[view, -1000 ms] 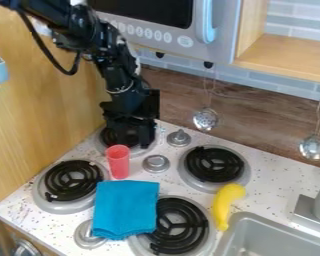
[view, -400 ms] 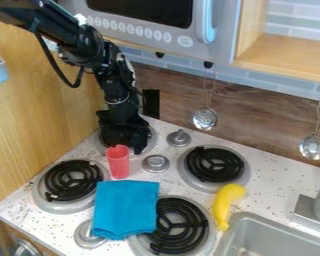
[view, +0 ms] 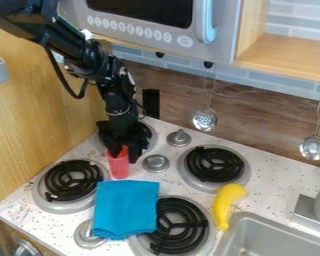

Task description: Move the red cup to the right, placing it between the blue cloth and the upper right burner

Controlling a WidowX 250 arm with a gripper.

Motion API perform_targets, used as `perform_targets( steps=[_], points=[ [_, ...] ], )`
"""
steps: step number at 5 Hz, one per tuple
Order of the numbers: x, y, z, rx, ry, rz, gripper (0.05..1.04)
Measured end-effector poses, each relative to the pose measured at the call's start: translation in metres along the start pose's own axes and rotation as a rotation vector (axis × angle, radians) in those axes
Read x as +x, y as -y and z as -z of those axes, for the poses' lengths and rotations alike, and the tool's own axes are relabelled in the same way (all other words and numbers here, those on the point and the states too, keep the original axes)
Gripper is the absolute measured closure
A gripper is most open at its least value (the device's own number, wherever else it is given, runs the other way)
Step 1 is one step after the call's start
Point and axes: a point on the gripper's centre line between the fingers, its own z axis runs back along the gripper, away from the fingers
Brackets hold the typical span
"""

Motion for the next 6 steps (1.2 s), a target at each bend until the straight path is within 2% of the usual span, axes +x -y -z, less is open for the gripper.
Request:
perform_targets(
  steps=[1,2,3,4,5,6],
  points=[
    [0.002,-0.002,0.002,0.009,0.011,-0.023,0.702],
    [0.003,-0.002,0.002,0.015,0.017,-0.026,0.899],
    [0.002,-0.002,0.002,0.011,0.013,-0.020,0.996],
    [0.002,0.003,-0.003,-0.010,0.021,-0.017,1.003],
    [0.014,0.021,-0.024,-0.026,0.069,0.027,1.003],
    [0.020,0.066,-0.032,-0.058,0.084,0.125,1.003]
  ],
)
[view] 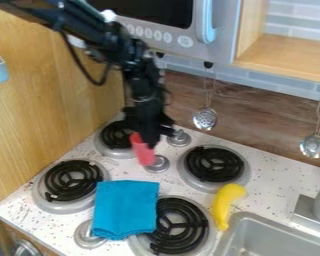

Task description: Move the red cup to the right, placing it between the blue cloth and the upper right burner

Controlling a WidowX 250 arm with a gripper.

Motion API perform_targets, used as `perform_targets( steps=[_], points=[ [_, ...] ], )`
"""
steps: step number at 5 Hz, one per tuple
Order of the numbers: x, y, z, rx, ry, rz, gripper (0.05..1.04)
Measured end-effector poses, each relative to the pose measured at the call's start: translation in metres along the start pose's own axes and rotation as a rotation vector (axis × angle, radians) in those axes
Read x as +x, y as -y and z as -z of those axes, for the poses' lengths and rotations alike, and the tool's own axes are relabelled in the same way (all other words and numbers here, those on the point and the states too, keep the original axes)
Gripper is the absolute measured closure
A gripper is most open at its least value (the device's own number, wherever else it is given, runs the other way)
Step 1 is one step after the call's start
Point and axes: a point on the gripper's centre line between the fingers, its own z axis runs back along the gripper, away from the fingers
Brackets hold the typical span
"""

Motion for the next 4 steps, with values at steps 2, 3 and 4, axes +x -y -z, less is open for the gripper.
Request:
perform_targets(
  steps=[2,3,4],
  points=[
    [0.007,0.030,-0.001,-0.017,0.006,0.072,1.003],
    [0.011,0.033,0.000,0.008,0.027,0.103,1.003],
    [0.010,0.031,0.003,0.020,0.024,0.107,1.003]
  ],
)
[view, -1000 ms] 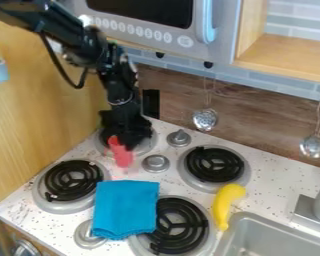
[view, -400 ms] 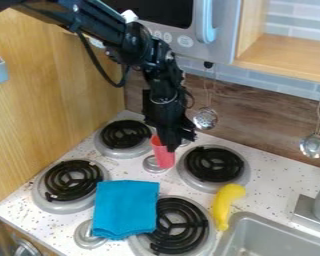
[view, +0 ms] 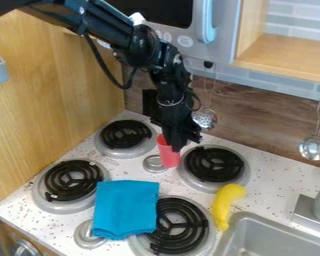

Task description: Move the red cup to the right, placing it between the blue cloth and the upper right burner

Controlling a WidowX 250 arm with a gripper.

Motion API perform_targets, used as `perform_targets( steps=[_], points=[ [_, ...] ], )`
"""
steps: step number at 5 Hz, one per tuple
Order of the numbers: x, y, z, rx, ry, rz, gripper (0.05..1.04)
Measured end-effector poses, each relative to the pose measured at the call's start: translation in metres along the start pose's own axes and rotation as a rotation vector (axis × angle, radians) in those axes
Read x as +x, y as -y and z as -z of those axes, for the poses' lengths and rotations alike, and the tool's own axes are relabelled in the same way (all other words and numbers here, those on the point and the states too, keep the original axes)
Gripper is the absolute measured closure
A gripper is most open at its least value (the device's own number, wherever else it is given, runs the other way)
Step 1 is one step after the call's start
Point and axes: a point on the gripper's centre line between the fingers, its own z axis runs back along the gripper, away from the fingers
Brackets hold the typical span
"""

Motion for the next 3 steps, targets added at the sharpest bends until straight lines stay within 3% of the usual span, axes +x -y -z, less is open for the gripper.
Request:
perform_targets(
  steps=[2,3],
  points=[
    [-0.012,-0.001,0.007,0.017,-0.032,0.008,1.003],
    [-0.016,0.001,0.010,0.001,-0.035,0.015,1.003]
  ],
)
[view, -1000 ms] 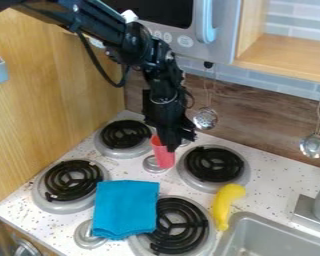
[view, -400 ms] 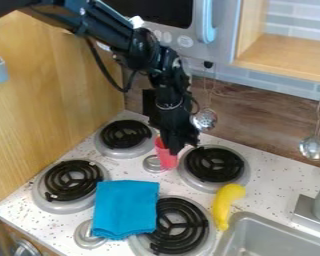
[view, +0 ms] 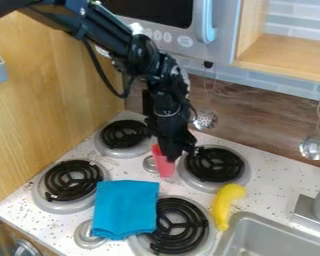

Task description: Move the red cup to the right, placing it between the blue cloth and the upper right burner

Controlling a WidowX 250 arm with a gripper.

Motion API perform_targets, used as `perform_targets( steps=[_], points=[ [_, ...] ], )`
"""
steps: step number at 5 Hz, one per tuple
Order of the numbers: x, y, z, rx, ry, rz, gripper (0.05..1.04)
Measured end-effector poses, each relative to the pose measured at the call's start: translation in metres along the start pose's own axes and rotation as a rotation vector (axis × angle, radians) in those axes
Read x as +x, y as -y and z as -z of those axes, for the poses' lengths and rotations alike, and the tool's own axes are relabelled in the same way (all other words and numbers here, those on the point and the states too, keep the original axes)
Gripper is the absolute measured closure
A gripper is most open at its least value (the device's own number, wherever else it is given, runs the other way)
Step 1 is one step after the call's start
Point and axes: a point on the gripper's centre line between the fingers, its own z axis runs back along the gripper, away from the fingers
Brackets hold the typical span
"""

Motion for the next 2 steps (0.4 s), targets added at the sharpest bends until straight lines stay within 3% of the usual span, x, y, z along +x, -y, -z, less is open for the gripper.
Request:
perform_targets(
  steps=[2],
  points=[
    [-0.0078,0.0040,0.0168,0.000,0.064,0.038,0.977]
  ],
)
